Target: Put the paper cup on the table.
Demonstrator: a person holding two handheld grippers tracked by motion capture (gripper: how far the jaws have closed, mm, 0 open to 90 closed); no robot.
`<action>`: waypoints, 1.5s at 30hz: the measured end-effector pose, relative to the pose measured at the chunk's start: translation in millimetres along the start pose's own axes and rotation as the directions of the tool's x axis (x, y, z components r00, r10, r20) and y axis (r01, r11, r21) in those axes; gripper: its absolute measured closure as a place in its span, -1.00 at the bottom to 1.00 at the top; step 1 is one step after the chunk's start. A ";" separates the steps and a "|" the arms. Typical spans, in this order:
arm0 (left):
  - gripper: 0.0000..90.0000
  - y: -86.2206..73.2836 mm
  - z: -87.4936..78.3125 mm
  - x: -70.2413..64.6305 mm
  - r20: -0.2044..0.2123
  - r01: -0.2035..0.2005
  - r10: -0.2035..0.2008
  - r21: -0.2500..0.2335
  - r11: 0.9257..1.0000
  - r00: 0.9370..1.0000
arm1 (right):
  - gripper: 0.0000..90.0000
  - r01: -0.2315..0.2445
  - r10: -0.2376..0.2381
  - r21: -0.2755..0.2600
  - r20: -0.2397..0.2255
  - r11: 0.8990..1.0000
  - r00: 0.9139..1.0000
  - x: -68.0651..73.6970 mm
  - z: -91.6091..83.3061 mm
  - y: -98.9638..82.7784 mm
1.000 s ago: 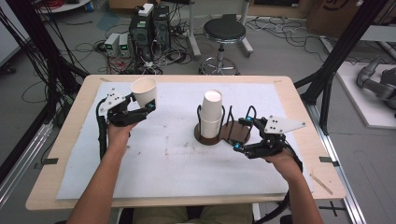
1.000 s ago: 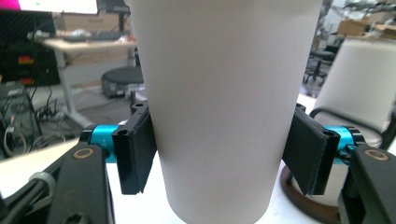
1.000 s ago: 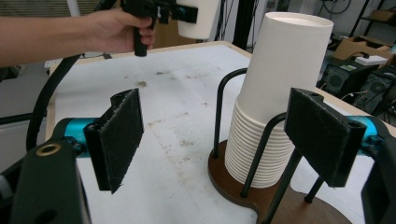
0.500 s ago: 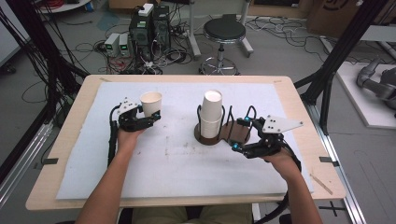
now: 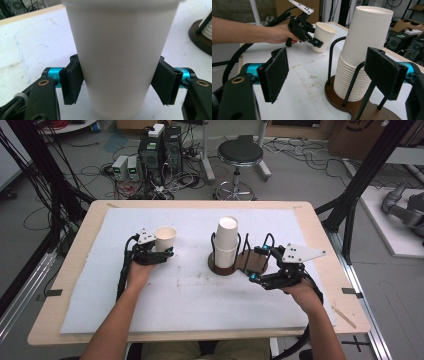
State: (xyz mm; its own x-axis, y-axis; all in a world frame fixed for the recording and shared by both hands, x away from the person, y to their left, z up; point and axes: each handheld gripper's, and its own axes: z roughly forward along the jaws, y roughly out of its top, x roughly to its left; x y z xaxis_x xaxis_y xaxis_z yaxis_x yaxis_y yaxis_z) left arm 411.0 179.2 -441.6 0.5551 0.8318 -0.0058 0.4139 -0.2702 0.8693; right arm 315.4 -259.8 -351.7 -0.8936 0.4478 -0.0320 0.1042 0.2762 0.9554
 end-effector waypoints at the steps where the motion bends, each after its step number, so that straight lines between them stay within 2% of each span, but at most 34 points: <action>1: -0.30 0.0 0.0 0.0 0.000 0.000 0.000 0.000 1.000 1.000 | -0.55 0.000 0.000 0.000 0.000 1.000 1.000 0.0 0.0 0.0; 2: -0.30 -2.2 -2.5 0.9 0.005 0.018 -0.018 0.006 1.000 1.000 | -0.55 0.001 -0.001 0.001 0.000 1.000 1.000 0.1 0.2 0.2; 5: -0.32 -2.3 -4.7 0.1 0.002 0.020 -0.020 0.027 0.999 1.000 | -0.55 0.004 -0.005 0.001 0.002 1.000 1.000 0.2 0.6 0.4; 6: -0.33 -2.0 -6.5 -1.9 -0.007 -0.004 0.005 0.054 0.999 1.000 | -0.55 0.003 -0.003 0.004 -0.004 1.000 1.000 0.9 0.9 0.5; 8: -0.33 -2.7 -7.4 -2.8 -0.012 -0.007 0.007 0.058 0.998 1.000 | -0.55 0.009 -0.009 0.003 -0.003 1.000 1.000 0.7 1.2 0.5; 10: -0.35 -7.4 -8.3 -2.0 0.001 0.018 -0.018 0.066 0.998 1.000 | -0.55 0.008 -0.008 0.006 -0.004 1.000 1.000 0.7 1.4 0.5; 11: -0.35 -9.7 -8.9 -1.7 -0.009 0.015 -0.015 0.075 0.997 1.000 | -0.55 0.008 -0.008 0.005 -0.005 1.000 1.000 0.4 1.5 0.3; 13: -0.44 -10.9 -11.1 -1.4 -0.017 0.032 -0.031 0.059 0.998 0.999 | -0.55 0.004 -0.004 0.006 -0.004 1.000 1.000 0.3 1.4 0.0; 14: -0.45 -11.1 -14.1 -1.5 -0.005 0.048 -0.048 0.047 0.998 0.999 | -0.55 0.001 -0.001 0.007 -0.005 1.000 1.000 0.1 1.2 -0.5; 17: -0.52 -11.9 -17.5 -2.4 -0.011 0.050 -0.050 0.061 0.997 0.999 | -0.55 0.003 -0.003 0.007 -0.002 1.000 1.000 -0.4 1.3 -0.9; 19: -0.53 -13.0 -25.5 -4.4 -0.017 0.038 -0.036 0.081 0.996 0.999 | -0.55 0.001 -0.001 0.009 -0.002 1.000 1.000 -0.2 1.2 -1.1; 25: -0.53 -19.4 -55.2 -2.8 -0.009 0.036 -0.035 0.033 0.999 0.999 | -0.55 -0.005 0.005 0.018 0.002 1.000 1.000 0.6 0.8 -2.3; 29: -0.53 -18.6 -79.8 0.2 0.004 0.061 -0.061 -0.059 0.996 0.998 | -0.55 -0.003 0.003 0.024 0.008 1.000 1.000 0.4 1.1 -3.2; 31: -0.53 -16.7 -91.3 0.1 0.029 0.078 -0.075 -0.125 0.989 0.997 | -0.55 -0.002 0.002 0.025 0.023 1.000 1.000 -0.1 0.8 -4.0; 33: -0.53 -14.3 -101.4 -0.8 0.048 0.083 -0.075 -0.191 0.978 0.996 | -0.55 -0.008 0.007 0.031 0.037 0.999 0.999 0.1 -0.4 -5.0; 36: -0.53 -7.3 -112.8 -3.4 0.084 0.085 -0.064 -0.276 0.957 0.994 | -0.55 -0.003 0.000 0.043 0.061 0.999 0.998 -2.0 -3.3 -7.4; 38: -0.53 -3.8 -118.1 -5.7 0.126 0.093 -0.055 -0.324 0.941 0.991 | -0.55 -0.017 0.013 0.050 0.083 0.999 0.996 -3.9 -8.5 -9.0; 39: -0.53 -2.2 -120.0 -6.9 0.140 0.096 -0.050 -0.339 0.936 0.989 | -0.55 -0.017 0.013 0.050 0.083 0.999 0.996 -3.9 -8.5 -9.0; 40: -0.53 0.8 -122.4 -8.4 0.157 0.085 -0.030 -0.360 0.929 0.987 | -0.55 -0.023 0.019 0.042 0.103 0.999 0.994 -5.3 -14.0 -8.8; 43: -0.53 3.4 -123.5 -8.9 0.167 0.084 -0.023 -0.370 0.925 0.986 | -0.55 -0.033 0.029 0.031 0.129 0.999 0.991 -5.7 -21.1 -8.9; 44: -0.53 5.4 -124.3 -8.7 0.182 0.088 -0.019 -0.381 0.920 0.983 | -0.55 -0.038 0.032 0.031 0.173 0.999 0.984 -7.2 -30.0 -10.2; 45: -0.53 5.4 -124.3 -8.7 0.182 0.088 -0.019 -0.381 0.920 0.983 | -0.55 -0.038 0.032 0.031 0.173 0.999 0.984 -7.2 -30.0 -10.2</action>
State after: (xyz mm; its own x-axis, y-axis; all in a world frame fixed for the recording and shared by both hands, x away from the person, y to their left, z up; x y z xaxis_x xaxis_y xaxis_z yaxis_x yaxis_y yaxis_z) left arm 318.8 230.8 -375.4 0.6690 0.7348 -0.1117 0.1550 0.0091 0.9879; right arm 307.7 -291.3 -352.4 -0.8005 0.5971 -0.0515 0.1515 0.2847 0.9466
